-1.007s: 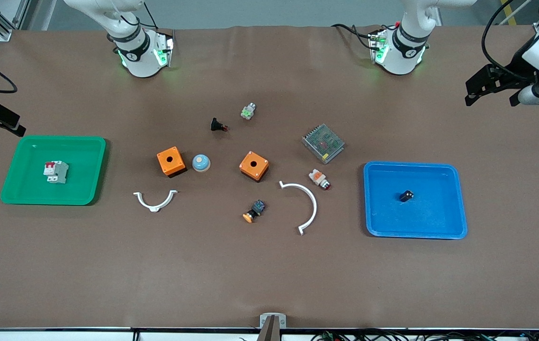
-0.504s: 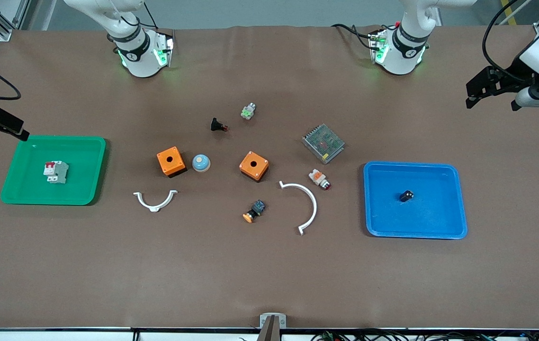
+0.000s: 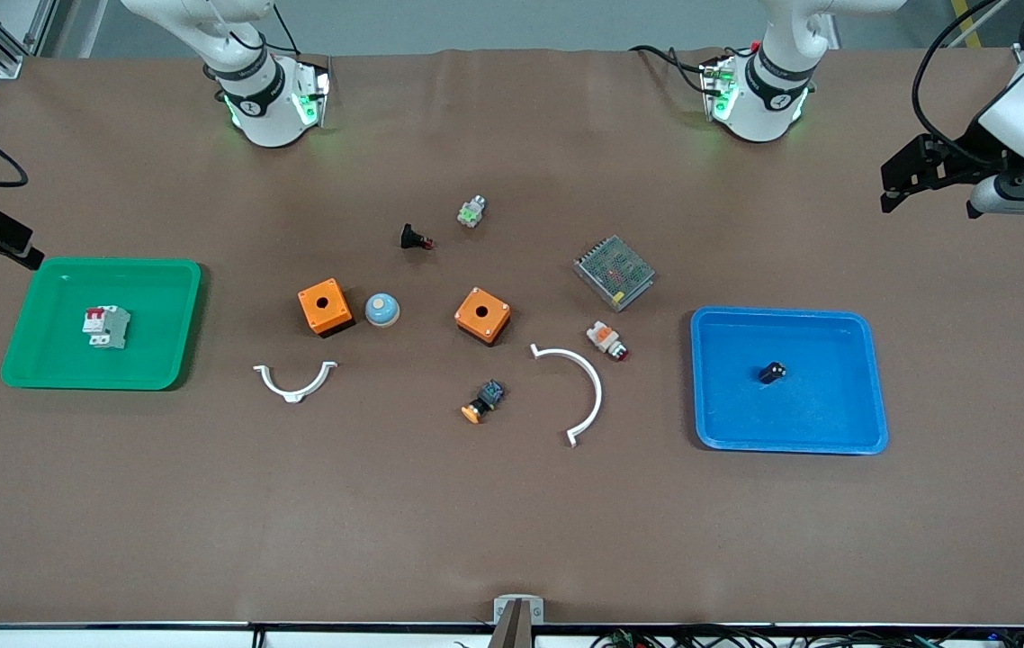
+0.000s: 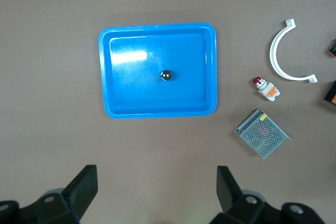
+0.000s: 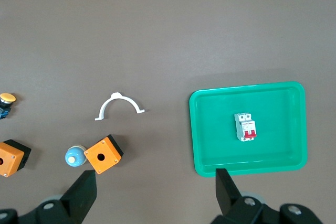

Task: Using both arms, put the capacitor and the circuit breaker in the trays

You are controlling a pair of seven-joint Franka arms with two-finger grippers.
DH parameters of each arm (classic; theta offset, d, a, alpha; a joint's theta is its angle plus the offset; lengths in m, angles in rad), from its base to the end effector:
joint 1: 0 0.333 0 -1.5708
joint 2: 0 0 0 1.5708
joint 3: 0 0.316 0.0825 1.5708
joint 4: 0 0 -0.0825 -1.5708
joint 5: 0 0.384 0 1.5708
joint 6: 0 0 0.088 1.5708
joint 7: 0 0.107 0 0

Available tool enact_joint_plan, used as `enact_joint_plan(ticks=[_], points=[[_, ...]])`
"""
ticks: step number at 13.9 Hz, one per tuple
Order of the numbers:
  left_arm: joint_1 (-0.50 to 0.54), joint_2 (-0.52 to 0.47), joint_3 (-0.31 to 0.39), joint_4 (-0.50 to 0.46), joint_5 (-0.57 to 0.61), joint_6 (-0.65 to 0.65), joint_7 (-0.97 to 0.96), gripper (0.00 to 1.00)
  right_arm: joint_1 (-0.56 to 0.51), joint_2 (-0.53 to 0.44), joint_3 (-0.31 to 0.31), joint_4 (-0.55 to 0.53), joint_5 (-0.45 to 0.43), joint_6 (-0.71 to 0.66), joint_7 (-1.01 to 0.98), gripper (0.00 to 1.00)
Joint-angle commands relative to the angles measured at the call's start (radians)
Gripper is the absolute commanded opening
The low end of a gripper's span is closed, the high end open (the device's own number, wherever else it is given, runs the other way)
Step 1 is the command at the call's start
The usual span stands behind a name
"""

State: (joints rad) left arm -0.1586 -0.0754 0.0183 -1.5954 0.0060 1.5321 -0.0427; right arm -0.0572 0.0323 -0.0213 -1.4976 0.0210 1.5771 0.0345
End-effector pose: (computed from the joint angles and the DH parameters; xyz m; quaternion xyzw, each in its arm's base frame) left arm 0.5220 -0.0726 0.6503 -0.9988 0.0487 -0.0062 0.0017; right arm 0.5644 -0.0419 0.6416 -0.9981 0.0563 -0.0238 0.0096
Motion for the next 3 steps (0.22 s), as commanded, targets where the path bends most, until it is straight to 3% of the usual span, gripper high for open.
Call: enact_joint_plan(ticks=[1, 3], points=[[-0.009, 0.006, 0.008, 0.020, 0.015, -0.004, 0.020, 1.00, -0.004, 0.014, 0.000, 0.028, 0.002, -0.012, 0.005, 1.00], [-0.006, 0.006, 0.008, 0.020, 0.014, -0.004, 0.021, 1.00, -0.004, 0.015, 0.000, 0.028, 0.000, -0.012, 0.005, 1.00]])
